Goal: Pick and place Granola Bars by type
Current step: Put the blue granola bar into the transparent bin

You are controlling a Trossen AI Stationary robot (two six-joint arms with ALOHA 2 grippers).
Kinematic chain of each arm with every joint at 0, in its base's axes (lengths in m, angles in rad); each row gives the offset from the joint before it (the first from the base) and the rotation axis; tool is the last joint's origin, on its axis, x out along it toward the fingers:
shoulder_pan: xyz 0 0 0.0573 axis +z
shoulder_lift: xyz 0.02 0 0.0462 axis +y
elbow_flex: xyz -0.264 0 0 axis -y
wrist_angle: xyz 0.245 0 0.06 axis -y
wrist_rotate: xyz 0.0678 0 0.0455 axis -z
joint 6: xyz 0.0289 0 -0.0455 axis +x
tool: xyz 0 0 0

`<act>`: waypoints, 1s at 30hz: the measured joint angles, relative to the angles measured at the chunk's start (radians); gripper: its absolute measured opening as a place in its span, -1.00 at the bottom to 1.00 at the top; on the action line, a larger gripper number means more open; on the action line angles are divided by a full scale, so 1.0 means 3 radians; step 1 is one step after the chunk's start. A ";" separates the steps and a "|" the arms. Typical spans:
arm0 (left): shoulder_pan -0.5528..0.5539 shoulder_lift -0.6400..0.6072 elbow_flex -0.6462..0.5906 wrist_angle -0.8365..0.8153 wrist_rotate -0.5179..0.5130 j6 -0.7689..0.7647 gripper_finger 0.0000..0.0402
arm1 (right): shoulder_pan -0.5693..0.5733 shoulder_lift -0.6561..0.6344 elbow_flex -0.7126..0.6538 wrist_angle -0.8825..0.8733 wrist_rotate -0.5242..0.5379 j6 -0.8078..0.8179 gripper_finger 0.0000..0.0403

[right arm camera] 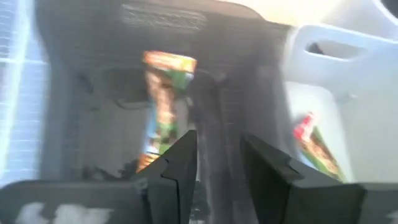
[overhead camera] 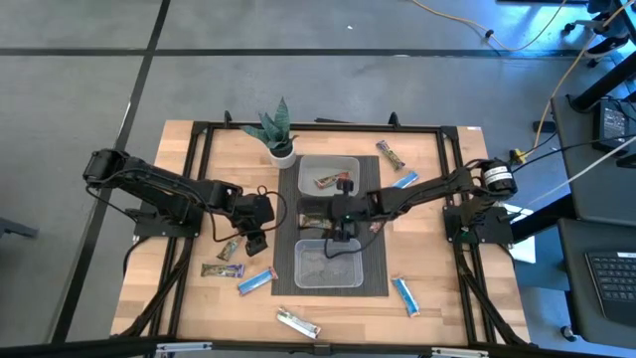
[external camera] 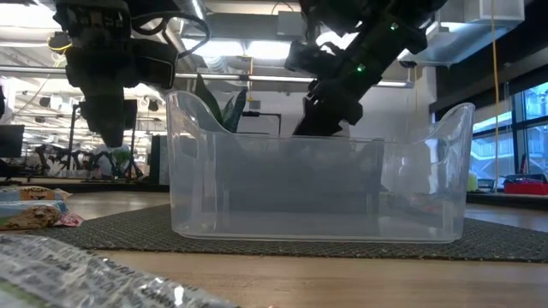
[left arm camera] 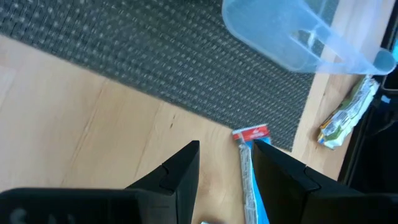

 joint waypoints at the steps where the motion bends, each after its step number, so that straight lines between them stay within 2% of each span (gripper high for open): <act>1: 0.0000 0.0000 0.0000 -0.0007 -0.0009 -0.0003 -0.31 | -0.0001 -0.0018 0.0005 -0.0056 0.0061 0.0027 -0.37; 6: -0.0006 0.0000 0.0000 -0.0045 -0.0009 -0.0128 -0.28 | 0.0053 -0.0289 0.0027 -0.0311 0.0106 0.0270 -0.37; 10: -0.0068 -0.0001 0.0000 -0.0042 -0.0023 -0.0004 -0.15 | 0.0133 -0.0554 -0.0088 -0.0684 0.0086 0.0464 -0.37; 16: -0.0134 -0.0001 0.0002 -0.0027 -0.0014 0.0753 0.09 | 0.0220 -0.1065 -0.0692 -0.0365 0.0184 0.0823 -0.37; 20: -0.0193 -0.0001 0.0127 -0.0257 -0.0001 0.0785 0.15 | 0.0242 -0.1398 -0.1079 0.0118 0.0283 0.0991 -0.37; 23: -0.0420 -0.0001 0.0256 -0.0627 -0.0031 0.0733 0.16 | 0.0237 -0.1570 -0.1288 0.0405 0.0289 0.1055 -0.37; 27: -0.0872 -0.0001 0.0328 -0.0848 -0.0507 0.0577 0.14 | 0.0232 -0.1686 -0.1451 0.0654 0.0288 0.1073 -0.37; 30: -0.1216 0.0000 0.0328 -0.0847 -0.0733 0.0341 0.14 | 0.0231 -0.1692 -0.1500 0.0768 0.0286 0.1146 -0.37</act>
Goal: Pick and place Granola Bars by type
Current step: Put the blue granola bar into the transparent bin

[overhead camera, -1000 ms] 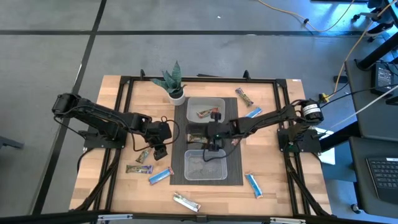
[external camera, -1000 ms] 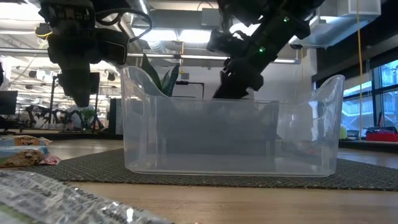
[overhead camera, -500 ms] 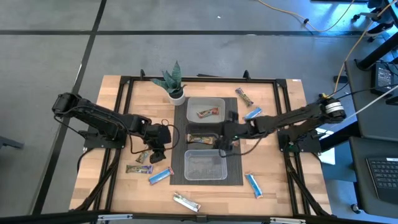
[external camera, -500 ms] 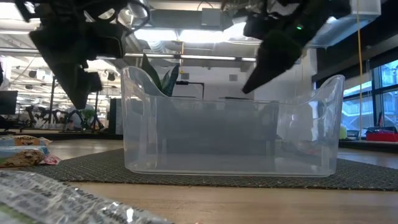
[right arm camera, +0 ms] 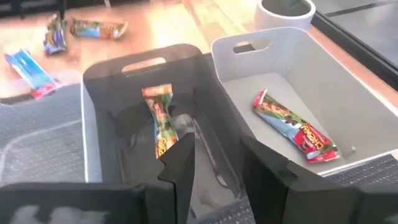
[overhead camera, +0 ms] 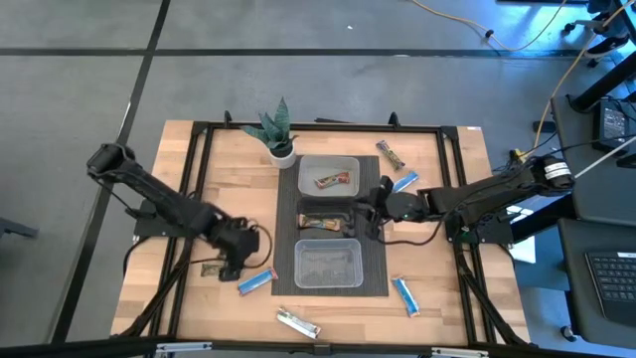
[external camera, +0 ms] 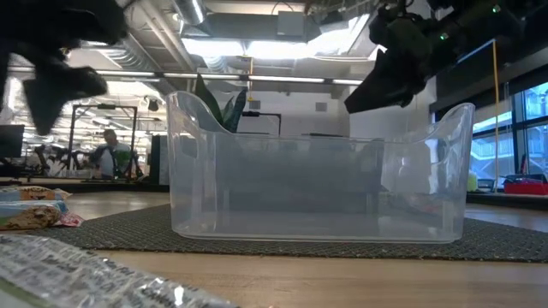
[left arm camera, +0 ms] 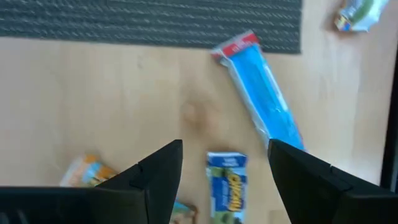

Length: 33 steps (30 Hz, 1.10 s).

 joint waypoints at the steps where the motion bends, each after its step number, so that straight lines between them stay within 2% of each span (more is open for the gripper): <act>1: -0.0093 0.0000 0.0001 -0.0003 -0.0063 -0.0126 0.14 | 0.0000 0.0000 -0.0001 0.0007 0.0000 0.0008 -0.37; 7: -0.0532 0.0011 0.0003 -0.0236 -0.0420 -0.0875 0.16 | 0.0000 0.0015 -0.0004 0.0077 -0.0003 0.0010 -0.37; 15: -0.0898 0.0081 -0.0174 -0.0223 -0.0455 -0.1295 0.14 | 0.0001 0.0016 -0.0004 0.0113 -0.0011 0.0023 -0.37; 28: -0.1094 0.0843 -0.0200 -0.0097 -0.0483 -0.1395 0.14 | 0.0003 0.0016 -0.0004 0.0110 -0.0011 0.0011 -0.37; 33: -0.1091 0.0985 -0.0186 -0.0070 -0.0432 -0.1473 0.15 | 0.0003 0.0016 -0.0004 0.0108 -0.0011 0.0010 -0.37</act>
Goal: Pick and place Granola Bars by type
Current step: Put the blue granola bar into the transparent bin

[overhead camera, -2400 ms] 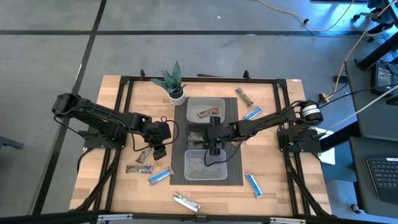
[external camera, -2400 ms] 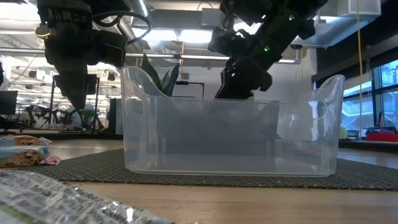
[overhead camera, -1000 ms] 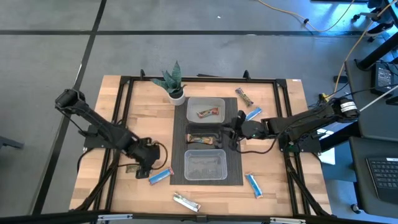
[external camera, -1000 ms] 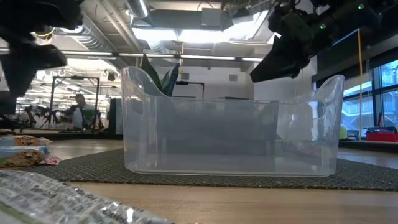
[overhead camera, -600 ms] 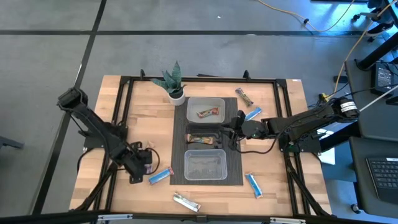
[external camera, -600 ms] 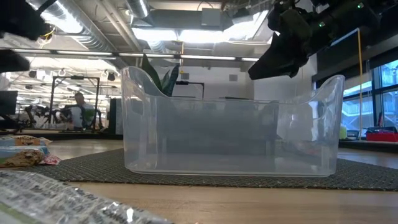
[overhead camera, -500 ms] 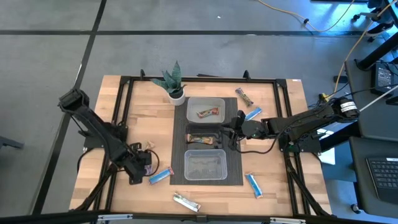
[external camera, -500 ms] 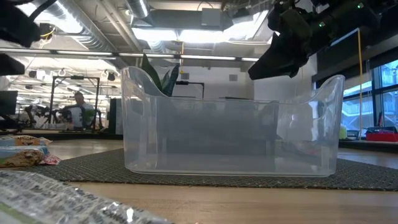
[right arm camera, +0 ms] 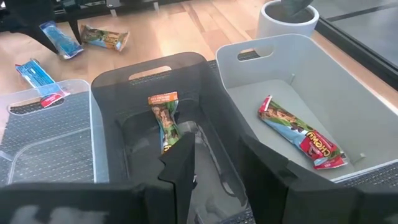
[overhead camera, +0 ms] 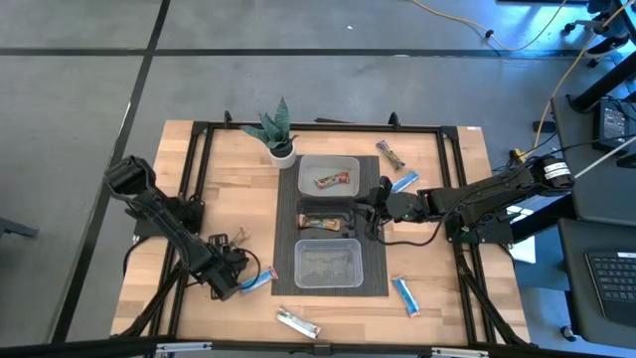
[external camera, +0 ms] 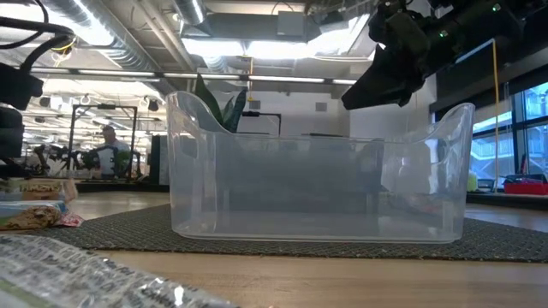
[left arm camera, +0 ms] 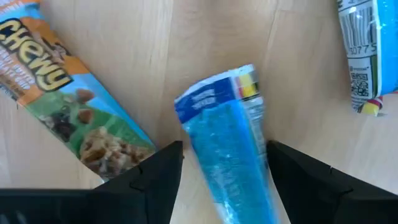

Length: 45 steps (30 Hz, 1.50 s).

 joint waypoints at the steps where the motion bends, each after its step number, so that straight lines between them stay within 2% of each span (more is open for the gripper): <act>1: -0.0001 0.0002 -0.0001 -0.0004 -0.0002 -0.0024 0.15 | 0.0000 0.0000 0.0000 -0.0004 0.0000 0.0000 -0.37; 7: -0.0001 -0.0004 0.0018 -0.0001 0.0005 -0.0281 0.13 | 0.0000 0.0000 0.0000 -0.0007 0.0000 0.0000 -0.37; 16: -0.0001 0.0002 0.0062 -0.0011 0.0009 -0.0301 0.12 | 0.0000 0.0000 0.0000 -0.0010 0.0000 0.0000 -0.37; 24: -0.0001 0.0003 0.0062 0.0002 0.0030 -0.0663 0.12 | -0.0001 0.0001 0.0000 -0.0043 0.0000 0.0000 -0.37; 29: -0.0004 0.0004 0.0065 0.0004 -0.0006 -0.0634 0.11 | -0.0001 0.0001 0.0001 -0.0048 0.0000 -0.0001 -0.37; 45: -0.0003 0.0004 0.0071 0.0021 0.0033 -0.0606 -0.34 | 0.0000 0.0001 0.0001 -0.0060 0.0000 -0.0010 -0.37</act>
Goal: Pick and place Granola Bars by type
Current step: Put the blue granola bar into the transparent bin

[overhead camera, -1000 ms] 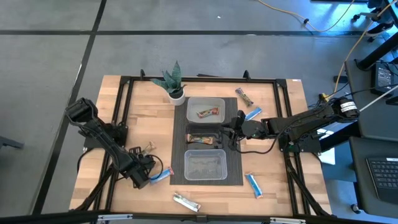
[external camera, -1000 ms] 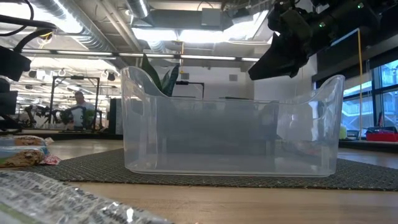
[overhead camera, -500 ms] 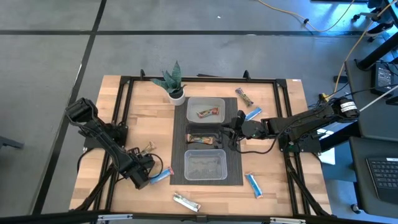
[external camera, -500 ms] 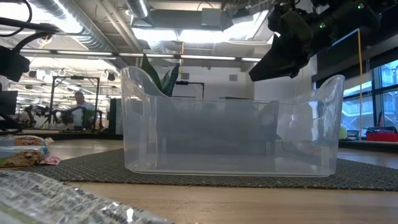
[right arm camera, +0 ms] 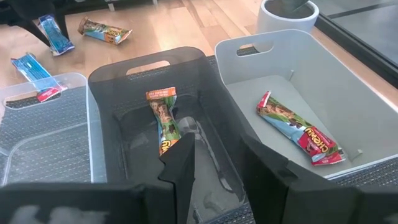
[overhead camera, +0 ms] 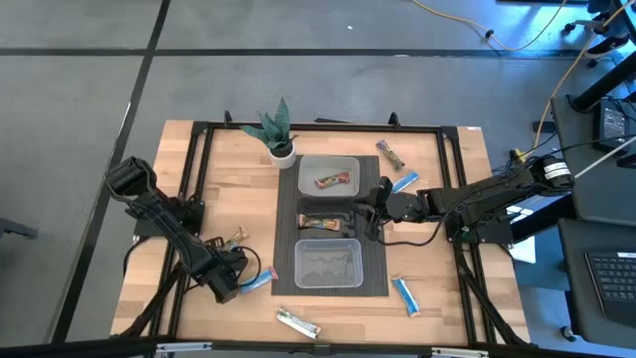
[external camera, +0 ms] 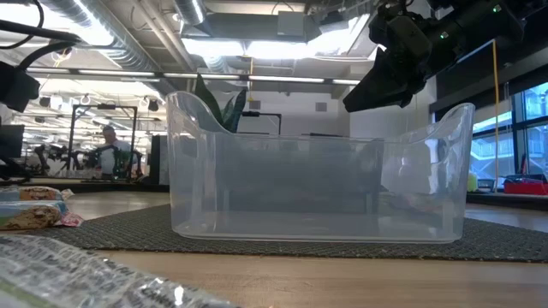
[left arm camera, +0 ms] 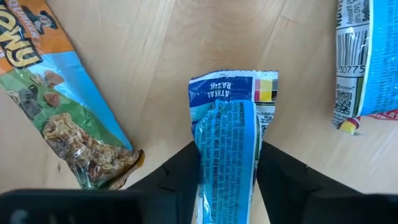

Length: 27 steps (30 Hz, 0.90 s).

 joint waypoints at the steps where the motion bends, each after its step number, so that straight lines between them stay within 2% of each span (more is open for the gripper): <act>1: 0.0000 0.0000 0.0000 -0.0003 0.0000 0.0001 -0.36 | 0.0000 0.0000 0.0000 -0.0001 0.0000 0.0000 -0.37; 15: 0.0009 -0.0043 -0.0010 -0.0006 0.0032 0.0001 -0.43 | 0.0000 0.0000 0.0001 -0.0001 0.0000 -0.0002 -0.37; 22: 0.0013 -0.0263 -0.0018 -0.0045 -0.0098 0.0000 -0.47 | -0.0001 0.0000 0.0001 -0.0001 0.0000 -0.0003 -0.37; 27: 0.0063 -0.0511 -0.0018 0.0010 -0.0309 0.0000 -0.48 | 0.0000 0.0000 0.0001 -0.0002 0.0000 -0.0003 -0.37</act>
